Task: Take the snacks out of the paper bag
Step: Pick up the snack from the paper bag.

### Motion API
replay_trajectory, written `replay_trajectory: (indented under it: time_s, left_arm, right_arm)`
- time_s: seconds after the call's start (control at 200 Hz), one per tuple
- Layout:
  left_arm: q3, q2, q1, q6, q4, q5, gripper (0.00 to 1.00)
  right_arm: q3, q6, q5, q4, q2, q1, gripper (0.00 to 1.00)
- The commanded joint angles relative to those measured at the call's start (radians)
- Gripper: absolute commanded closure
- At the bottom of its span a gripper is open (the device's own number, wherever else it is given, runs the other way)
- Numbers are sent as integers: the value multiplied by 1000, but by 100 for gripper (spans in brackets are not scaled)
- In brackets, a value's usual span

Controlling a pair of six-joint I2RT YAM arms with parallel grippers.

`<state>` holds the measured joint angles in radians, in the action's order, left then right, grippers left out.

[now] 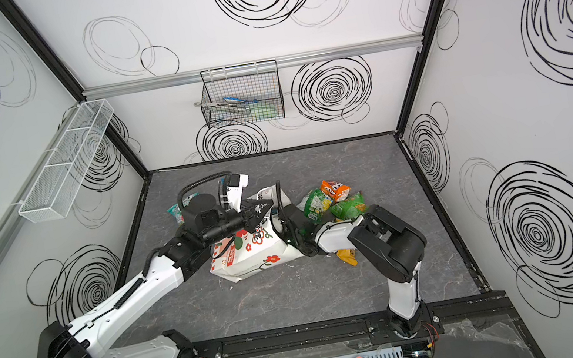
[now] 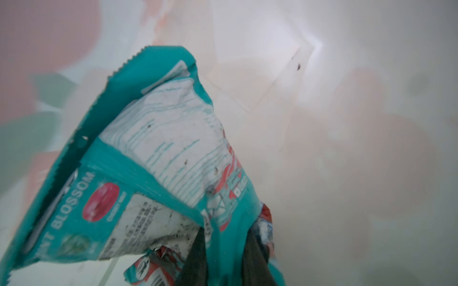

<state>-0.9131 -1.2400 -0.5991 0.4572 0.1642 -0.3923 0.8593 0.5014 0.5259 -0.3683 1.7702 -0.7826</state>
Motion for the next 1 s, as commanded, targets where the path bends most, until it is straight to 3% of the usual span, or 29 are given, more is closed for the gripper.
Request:
replay_trajectory:
  time_s: [0.0, 0.52, 0.625, 0.87, 0.996]
  left_arm:
    - [20, 24, 26, -24, 1, -4, 100]
    - [26, 53, 85, -18, 0, 0, 100]
    - [17, 68, 113, -25, -61, 56, 100]
    - [30, 86, 228, -153, -165, 157, 100]
    - [9, 53, 318, -136, -166, 120, 100]
  right_arm:
    - [-15, 6, 17, 39, -93, 29, 100]
    - [-64, -25, 10, 210, -461, 209, 100]
    - [-54, -73, -26, 301, -548, 265, 100]
    - [-113, -85, -167, 318, -800, 387, 100]
    - [-109, -70, -202, 337, -792, 427, 100]
